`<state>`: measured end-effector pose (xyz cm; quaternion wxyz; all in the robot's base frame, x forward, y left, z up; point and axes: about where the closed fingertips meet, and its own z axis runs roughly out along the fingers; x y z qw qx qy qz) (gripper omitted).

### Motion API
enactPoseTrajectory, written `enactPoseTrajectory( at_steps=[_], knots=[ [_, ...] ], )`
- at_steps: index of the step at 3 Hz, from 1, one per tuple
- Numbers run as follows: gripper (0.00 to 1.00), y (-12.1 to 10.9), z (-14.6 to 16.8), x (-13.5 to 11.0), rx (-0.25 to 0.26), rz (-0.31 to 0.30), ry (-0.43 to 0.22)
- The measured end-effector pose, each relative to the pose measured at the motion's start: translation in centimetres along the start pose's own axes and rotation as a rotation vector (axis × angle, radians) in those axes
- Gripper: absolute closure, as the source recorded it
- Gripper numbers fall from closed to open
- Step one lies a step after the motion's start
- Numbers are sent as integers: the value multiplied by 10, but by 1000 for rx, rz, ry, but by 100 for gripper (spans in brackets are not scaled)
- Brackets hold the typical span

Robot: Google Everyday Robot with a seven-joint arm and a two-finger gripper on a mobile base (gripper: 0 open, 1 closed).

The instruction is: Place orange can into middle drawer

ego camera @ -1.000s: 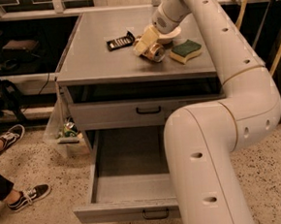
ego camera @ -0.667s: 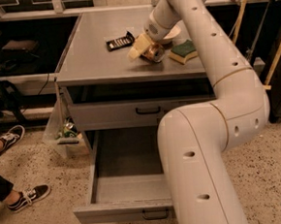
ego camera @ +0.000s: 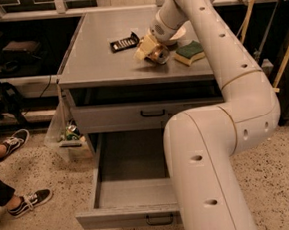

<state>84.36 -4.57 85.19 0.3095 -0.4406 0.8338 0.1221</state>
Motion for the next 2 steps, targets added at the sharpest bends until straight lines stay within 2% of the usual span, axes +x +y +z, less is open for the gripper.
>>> enactPoseTrajectory(
  at_steps=[2],
  knots=[
    [60,0,0,0,0,0,0]
  ],
)
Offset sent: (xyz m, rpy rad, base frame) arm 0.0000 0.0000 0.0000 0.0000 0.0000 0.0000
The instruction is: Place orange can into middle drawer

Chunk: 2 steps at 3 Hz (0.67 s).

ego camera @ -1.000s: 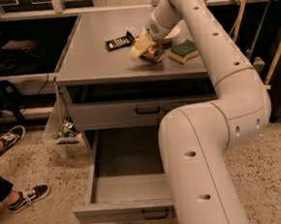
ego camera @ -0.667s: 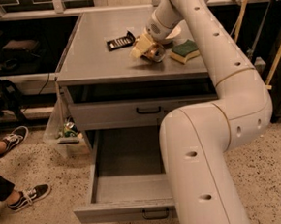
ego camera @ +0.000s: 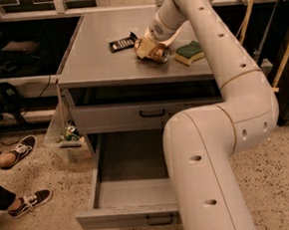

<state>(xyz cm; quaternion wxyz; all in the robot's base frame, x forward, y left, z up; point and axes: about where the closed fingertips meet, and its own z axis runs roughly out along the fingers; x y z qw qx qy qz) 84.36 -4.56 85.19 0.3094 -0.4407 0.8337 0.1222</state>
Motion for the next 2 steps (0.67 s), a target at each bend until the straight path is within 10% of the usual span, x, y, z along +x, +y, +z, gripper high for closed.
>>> enactPoseTrajectory(
  at_steps=[2],
  knots=[
    [100,20,-39,9,-52,-6,30]
  ],
)
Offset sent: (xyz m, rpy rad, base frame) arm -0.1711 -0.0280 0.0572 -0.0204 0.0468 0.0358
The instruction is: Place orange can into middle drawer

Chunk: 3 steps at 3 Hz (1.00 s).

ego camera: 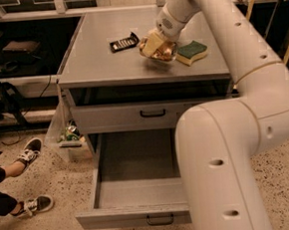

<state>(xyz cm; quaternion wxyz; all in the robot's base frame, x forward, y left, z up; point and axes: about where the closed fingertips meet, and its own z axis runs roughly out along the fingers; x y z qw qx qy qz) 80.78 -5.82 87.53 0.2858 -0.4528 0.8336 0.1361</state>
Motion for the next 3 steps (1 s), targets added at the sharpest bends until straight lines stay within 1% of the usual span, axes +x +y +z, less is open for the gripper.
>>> enactPoseTrajectory(
  at_steps=[1,2,3],
  knots=[
    [100,-2,-73,4,98,23,-45],
    [100,-13,-171,19,285,91,-165],
    [100,26,-259,11,396,57,-314]
  ],
)
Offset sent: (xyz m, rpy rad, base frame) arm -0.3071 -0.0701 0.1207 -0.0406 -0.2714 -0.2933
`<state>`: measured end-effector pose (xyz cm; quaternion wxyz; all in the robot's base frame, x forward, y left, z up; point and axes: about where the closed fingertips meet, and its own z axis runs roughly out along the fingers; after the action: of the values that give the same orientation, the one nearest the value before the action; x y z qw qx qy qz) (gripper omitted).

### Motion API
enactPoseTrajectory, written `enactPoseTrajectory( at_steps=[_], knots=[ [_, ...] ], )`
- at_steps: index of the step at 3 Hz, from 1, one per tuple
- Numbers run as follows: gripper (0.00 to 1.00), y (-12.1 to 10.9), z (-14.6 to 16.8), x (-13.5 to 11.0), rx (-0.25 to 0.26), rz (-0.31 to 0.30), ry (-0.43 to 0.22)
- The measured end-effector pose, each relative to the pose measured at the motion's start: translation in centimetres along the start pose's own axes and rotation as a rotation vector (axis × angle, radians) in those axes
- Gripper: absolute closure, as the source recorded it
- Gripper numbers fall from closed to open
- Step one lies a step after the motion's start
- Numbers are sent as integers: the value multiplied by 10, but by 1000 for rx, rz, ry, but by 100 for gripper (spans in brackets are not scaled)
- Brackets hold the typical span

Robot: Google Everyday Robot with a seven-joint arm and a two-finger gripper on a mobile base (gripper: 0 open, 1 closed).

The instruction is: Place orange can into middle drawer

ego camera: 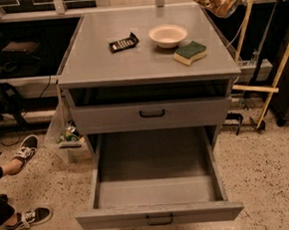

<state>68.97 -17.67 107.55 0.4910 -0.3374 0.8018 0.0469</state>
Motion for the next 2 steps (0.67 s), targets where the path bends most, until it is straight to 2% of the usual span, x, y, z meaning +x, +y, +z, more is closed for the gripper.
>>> enactPoseTrajectory(
  at_steps=[1,2],
  knots=[
    [100,9,-12,4,19,-2,-40],
    [100,9,-11,5,19,-1,-38]
  ],
)
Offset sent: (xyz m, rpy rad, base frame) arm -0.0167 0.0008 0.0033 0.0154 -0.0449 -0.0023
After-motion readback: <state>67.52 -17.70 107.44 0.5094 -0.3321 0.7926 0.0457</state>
